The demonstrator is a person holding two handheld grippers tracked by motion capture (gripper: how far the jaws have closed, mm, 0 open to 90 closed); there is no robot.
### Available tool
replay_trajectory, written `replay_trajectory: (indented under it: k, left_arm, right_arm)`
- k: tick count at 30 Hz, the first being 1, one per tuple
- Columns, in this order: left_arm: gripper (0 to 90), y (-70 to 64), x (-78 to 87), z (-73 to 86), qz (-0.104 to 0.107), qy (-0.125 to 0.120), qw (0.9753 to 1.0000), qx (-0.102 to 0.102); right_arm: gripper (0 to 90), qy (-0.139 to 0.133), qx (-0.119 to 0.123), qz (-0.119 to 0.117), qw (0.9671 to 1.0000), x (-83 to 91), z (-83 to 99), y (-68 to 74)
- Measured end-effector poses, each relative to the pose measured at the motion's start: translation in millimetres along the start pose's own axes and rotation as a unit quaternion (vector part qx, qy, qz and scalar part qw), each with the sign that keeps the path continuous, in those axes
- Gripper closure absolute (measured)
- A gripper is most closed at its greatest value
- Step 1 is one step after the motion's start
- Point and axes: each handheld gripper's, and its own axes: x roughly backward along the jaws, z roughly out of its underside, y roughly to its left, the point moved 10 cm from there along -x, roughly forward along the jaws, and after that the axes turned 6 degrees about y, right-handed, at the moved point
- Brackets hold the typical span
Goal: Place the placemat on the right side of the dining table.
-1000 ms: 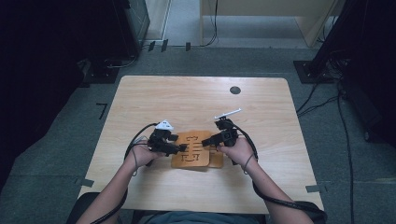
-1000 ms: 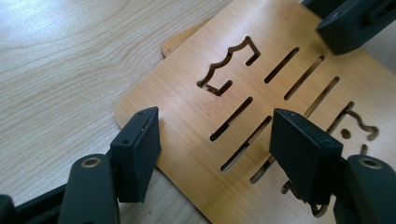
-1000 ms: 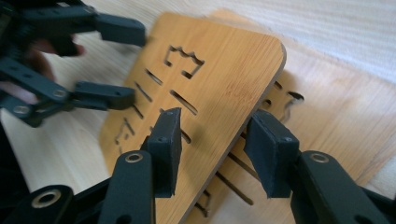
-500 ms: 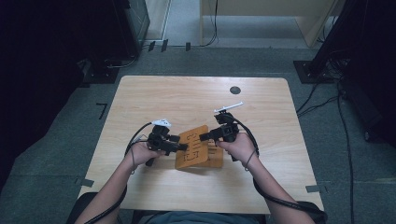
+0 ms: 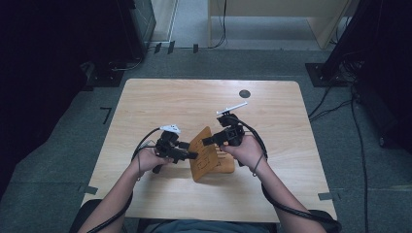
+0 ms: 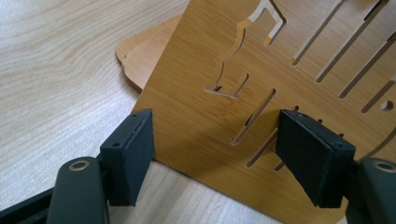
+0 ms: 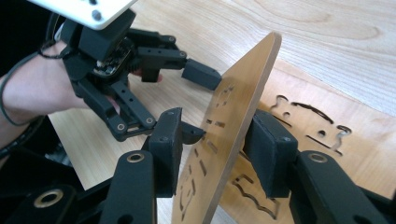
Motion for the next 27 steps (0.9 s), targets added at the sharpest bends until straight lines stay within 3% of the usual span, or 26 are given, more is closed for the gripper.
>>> replay_trajectory:
  k: [3, 7, 11, 15, 19, 27]
  left_arm:
    - [27.1, -0.2, 0.9, -1.4, 0.002, -0.004, 1.0, 0.001]
    - [27.0, 0.6, 1.8, -2.0, 0.001, -0.005, 1.0, 0.001]
    - [27.7, 2.2, 0.0, -0.6, -0.008, 0.004, 1.0, -0.004]
    - [27.8, 2.6, -1.9, 1.2, -0.013, 0.013, 0.9998, -0.009]
    - [29.2, 3.6, 0.0, 1.5, -0.021, 0.016, 0.9996, -0.008]
    - [29.4, 2.1, 16.9, -2.2, -0.029, -0.002, 0.9995, -0.014]
  right_arm:
    - [57.5, 0.008, 0.015, 0.006, 0.9998, -0.7, -2.0, 6.0]
    - [61.0, 0.027, 0.013, 0.012, 0.9995, -6.6, -6.1, 9.9]
    - [66.7, 0.05, 0.016, 0.017, 0.9985, -20.0, -0.6, 5.5]
    - [75.5, 0.078, 0.004, 0.021, 0.9967, -35.5, 9.1, -2.2]
    - [82.0, 0.085, -0.023, 0.002, 0.9961, -36.6, 10.6, -4.7]
    - [86.4, 0.086, -0.02, -0.001, 0.9961, -32.0, 10.1, 2.8]
